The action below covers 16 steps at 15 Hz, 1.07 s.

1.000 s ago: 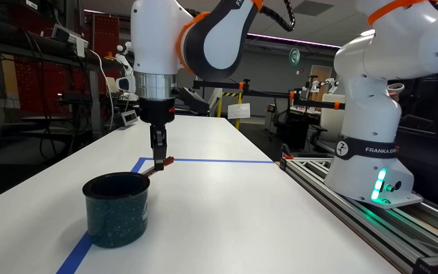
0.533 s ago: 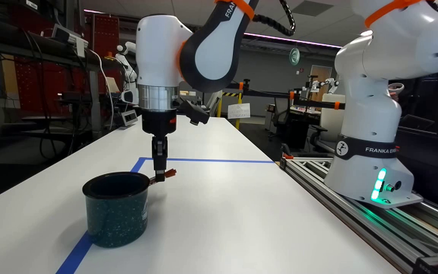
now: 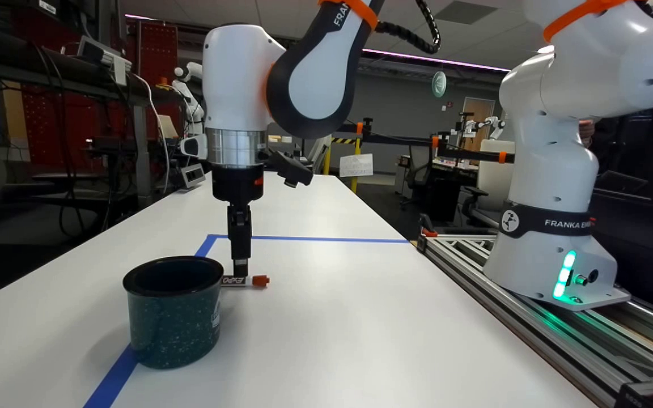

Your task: Take the marker out of the cup

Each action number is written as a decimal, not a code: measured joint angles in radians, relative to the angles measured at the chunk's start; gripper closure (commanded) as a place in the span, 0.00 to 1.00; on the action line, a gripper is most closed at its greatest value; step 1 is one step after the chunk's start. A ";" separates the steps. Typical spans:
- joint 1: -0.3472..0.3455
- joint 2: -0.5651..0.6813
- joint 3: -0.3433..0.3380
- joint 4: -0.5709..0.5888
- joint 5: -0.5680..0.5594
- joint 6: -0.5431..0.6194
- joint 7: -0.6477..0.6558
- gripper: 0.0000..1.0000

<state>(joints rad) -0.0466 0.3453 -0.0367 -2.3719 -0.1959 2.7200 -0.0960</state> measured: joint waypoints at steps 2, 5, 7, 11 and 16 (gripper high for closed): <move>0.006 -0.017 -0.001 0.005 -0.003 -0.026 -0.001 0.00; 0.025 -0.075 -0.005 0.024 -0.010 -0.146 0.012 0.00; 0.040 -0.127 -0.002 0.044 -0.010 -0.269 0.024 0.00; 0.074 -0.228 0.016 0.077 -0.022 -0.456 0.130 0.00; 0.094 -0.279 0.039 0.084 -0.075 -0.455 0.351 0.00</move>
<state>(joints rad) 0.0475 0.0659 0.0020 -2.2880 -0.2713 2.2647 0.2546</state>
